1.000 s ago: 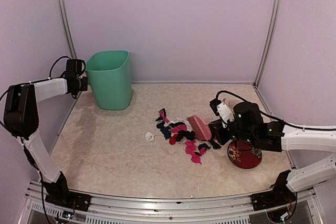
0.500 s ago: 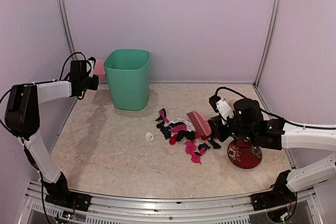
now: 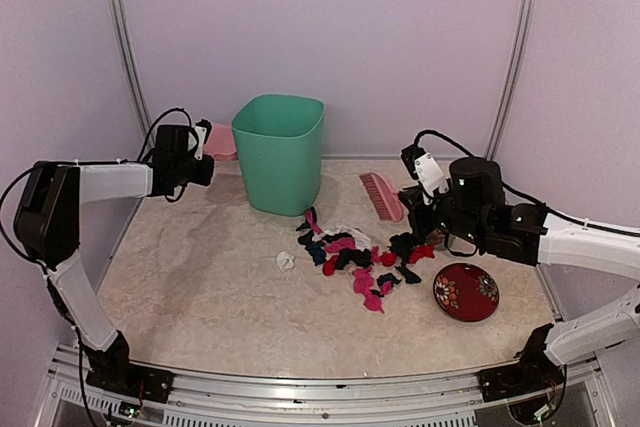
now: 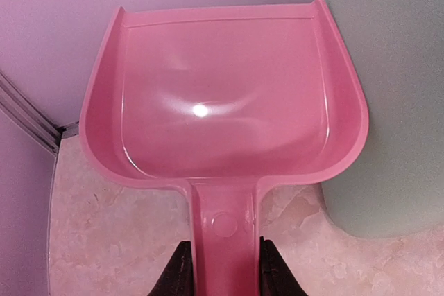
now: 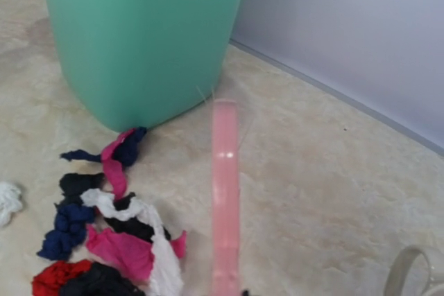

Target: Sweep away the paper scraps from the table

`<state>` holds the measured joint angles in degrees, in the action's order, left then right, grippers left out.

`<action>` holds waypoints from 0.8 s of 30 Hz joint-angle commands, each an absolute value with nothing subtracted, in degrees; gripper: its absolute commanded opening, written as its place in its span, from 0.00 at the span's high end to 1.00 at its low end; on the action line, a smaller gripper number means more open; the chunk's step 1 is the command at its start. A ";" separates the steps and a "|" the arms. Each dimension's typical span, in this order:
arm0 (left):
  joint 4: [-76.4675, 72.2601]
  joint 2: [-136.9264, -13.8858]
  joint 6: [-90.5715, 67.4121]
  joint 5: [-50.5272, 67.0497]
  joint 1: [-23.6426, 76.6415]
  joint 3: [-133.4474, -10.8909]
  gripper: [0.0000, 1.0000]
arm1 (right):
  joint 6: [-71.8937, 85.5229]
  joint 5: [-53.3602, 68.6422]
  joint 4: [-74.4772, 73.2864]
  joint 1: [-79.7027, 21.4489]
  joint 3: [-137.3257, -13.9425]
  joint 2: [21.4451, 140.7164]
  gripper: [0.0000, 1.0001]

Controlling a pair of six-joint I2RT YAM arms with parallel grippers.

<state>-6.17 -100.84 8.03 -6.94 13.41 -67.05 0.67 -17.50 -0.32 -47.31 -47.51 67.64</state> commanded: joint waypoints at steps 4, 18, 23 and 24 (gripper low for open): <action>-5.02 -95.02 0.30 -13.78 15.56 -65.03 1.00 | -0.48 -20.86 -2.37 -46.30 -50.30 67.52 1.00; 14.01 -82.43 -14.34 -28.35 16.80 -60.25 1.00 | -0.62 -21.13 -6.87 -44.57 -49.40 64.42 1.00; 16.62 -73.41 -15.17 -26.12 21.13 -53.82 1.00 | -1.03 -21.33 -9.26 -44.43 -50.79 65.29 1.00; 17.26 -71.58 -15.79 -25.91 22.61 -52.73 1.00 | -1.19 -21.42 -9.38 -44.39 -50.88 65.35 1.00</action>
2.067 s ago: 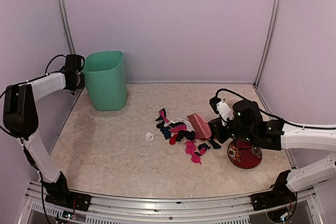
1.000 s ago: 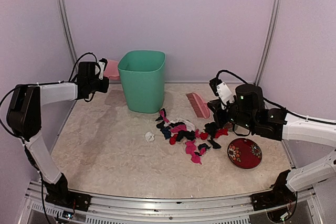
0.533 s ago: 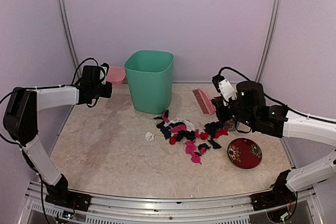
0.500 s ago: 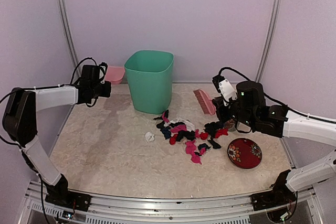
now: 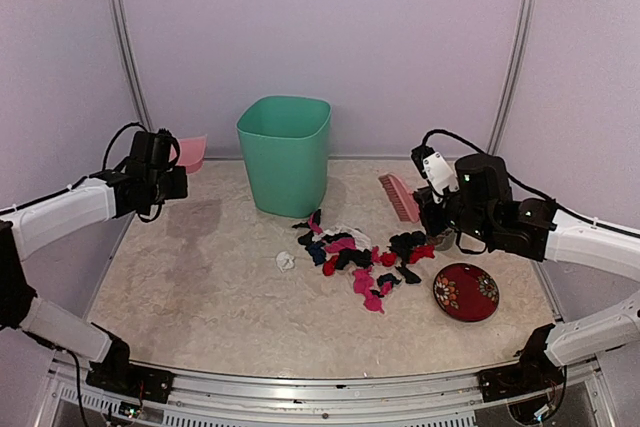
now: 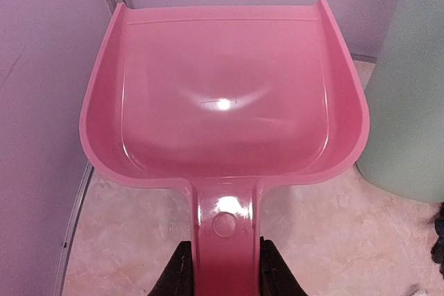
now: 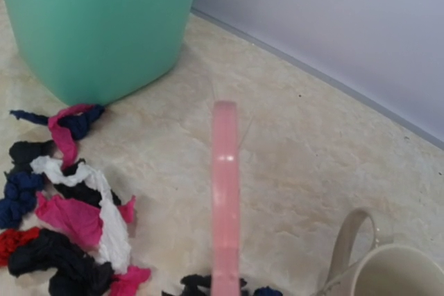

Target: Sweep away the paper scraps from the table

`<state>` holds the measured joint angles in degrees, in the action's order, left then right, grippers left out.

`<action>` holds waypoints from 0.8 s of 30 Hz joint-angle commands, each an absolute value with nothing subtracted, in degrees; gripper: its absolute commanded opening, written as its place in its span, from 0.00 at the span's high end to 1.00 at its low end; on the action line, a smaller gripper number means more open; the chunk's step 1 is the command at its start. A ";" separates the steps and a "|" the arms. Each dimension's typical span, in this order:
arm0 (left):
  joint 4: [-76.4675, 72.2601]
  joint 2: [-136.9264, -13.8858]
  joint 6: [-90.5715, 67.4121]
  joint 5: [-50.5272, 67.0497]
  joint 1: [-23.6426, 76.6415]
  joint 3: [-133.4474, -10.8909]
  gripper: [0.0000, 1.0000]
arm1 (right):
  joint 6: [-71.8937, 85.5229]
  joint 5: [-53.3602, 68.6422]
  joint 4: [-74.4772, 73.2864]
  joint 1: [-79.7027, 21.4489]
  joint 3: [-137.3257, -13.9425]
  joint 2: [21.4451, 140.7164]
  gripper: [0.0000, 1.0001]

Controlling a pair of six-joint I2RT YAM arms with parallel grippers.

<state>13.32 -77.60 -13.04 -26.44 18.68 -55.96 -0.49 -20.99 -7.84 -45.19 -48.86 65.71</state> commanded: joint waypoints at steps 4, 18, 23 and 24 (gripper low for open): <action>19.34 -65.74 -19.72 -25.10 30.57 -49.62 1.00 | -1.49 -20.41 -10.34 -44.05 -51.92 65.66 1.00; 38.49 -68.37 -39.63 -25.32 57.36 -51.43 1.00 | -3.95 -15.91 -14.18 -43.85 -56.91 70.04 1.00; 41.26 -71.02 -43.65 -25.08 63.70 -50.89 1.00 | -6.29 -12.29 -14.99 -43.84 -59.74 73.17 1.00; 42.05 -71.54 -44.68 -25.54 65.85 -50.91 1.00 | -6.84 -12.23 -14.71 -43.85 -60.03 74.00 1.00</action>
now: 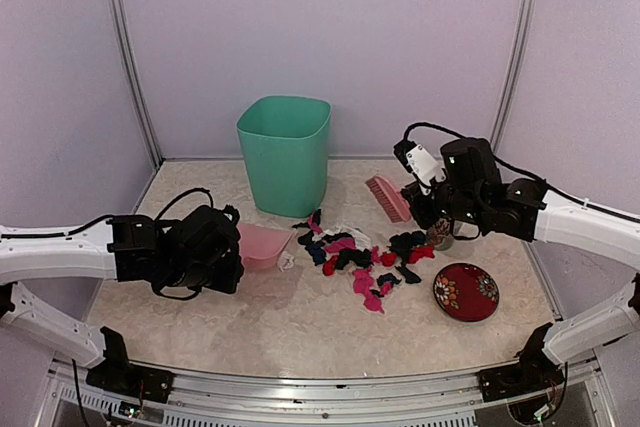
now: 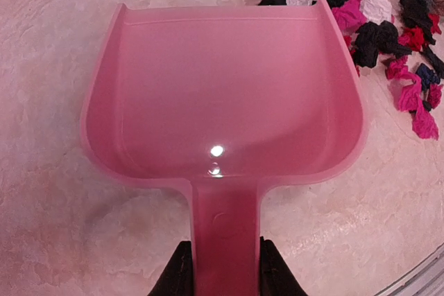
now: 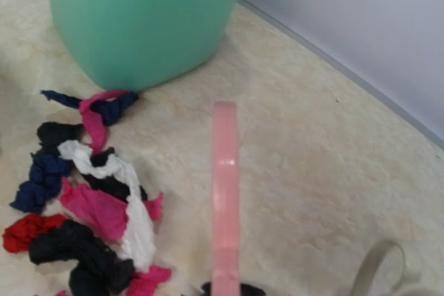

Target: Sweep away the paper scraps from the table

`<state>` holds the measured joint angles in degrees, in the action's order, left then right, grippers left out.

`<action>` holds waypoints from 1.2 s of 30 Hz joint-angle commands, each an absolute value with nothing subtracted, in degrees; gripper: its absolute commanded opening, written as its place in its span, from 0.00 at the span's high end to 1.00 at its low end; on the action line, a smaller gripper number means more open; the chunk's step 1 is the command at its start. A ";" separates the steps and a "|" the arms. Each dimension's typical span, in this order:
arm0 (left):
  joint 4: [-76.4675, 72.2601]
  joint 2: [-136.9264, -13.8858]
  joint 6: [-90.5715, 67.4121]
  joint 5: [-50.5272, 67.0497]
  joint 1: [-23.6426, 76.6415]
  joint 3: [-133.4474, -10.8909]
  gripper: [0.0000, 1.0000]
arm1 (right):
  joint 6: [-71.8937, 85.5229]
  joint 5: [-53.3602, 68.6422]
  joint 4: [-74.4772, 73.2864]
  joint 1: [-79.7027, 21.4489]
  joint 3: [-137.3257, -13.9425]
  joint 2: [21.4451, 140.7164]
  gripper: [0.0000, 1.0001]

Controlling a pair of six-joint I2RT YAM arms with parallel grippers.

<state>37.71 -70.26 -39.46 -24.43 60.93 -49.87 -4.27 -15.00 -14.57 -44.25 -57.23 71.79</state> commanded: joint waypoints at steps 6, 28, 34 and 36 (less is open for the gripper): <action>44.30 -75.03 -49.70 -27.18 73.16 -49.70 1.00 | -11.22 -13.19 -15.10 -43.85 -64.43 81.25 1.00; 32.09 -83.66 -43.28 -22.68 73.42 -44.89 1.00 | -29.79 -18.78 -9.56 -49.04 -77.86 107.56 1.00; 28.48 -85.56 -41.04 -20.90 70.48 -43.71 1.00 | -31.93 -18.04 -9.60 -51.90 -80.92 111.94 1.00; 27.53 -85.99 -40.48 -20.14 69.45 -43.75 1.00 | -32.30 -17.57 -9.54 -52.77 -80.97 112.48 1.00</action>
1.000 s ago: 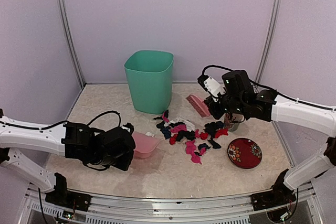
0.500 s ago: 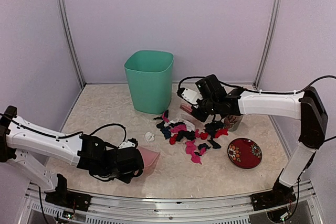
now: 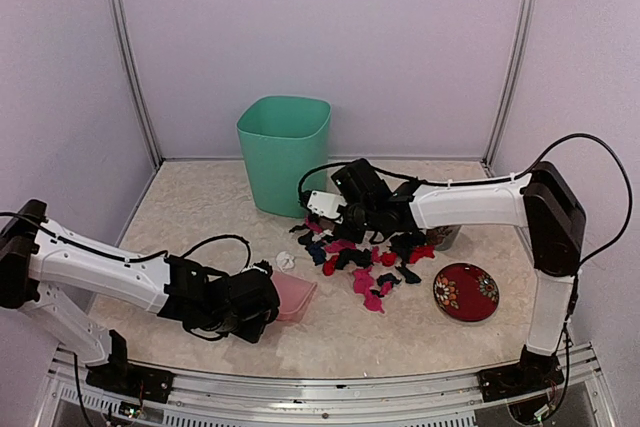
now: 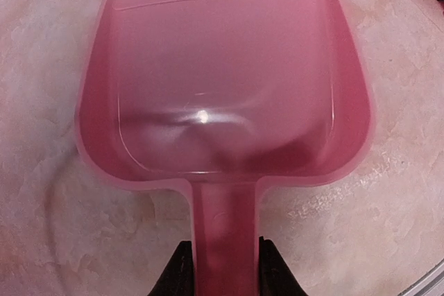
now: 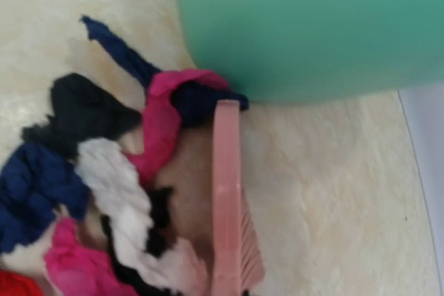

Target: Sweep away the paper scraps from the table

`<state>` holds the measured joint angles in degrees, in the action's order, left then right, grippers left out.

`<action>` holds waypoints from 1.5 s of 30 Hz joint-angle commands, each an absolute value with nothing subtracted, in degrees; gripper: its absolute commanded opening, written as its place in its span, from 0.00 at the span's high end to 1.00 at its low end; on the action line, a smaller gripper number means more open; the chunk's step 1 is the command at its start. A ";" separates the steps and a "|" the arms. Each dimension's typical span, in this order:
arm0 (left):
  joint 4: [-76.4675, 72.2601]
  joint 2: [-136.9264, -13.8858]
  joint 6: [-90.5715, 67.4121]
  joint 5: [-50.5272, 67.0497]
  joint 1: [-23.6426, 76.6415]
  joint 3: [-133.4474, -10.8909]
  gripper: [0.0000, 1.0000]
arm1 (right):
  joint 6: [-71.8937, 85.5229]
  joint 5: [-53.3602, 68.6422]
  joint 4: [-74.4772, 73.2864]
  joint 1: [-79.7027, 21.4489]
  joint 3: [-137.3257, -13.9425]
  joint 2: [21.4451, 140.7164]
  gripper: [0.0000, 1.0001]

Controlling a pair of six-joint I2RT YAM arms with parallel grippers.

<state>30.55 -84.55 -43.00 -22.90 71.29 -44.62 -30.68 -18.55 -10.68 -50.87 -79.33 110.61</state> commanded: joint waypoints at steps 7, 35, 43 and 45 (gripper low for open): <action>25.91 -88.41 -37.89 -18.35 67.81 -45.60 1.00 | -33.50 -15.27 -8.42 -55.12 -78.91 111.63 1.00; 21.01 -93.45 -34.13 -15.04 64.70 -46.26 1.00 | -41.92 -1.96 -2.76 -63.56 -57.74 91.07 1.00; 20.75 -93.19 -33.67 -15.14 66.77 -46.13 1.00 | -41.07 -13.74 -0.02 -63.05 -56.46 86.55 1.00; 20.99 -93.33 -33.66 -15.31 67.55 -46.44 1.00 | -40.27 -17.72 0.15 -62.58 -56.48 85.66 1.00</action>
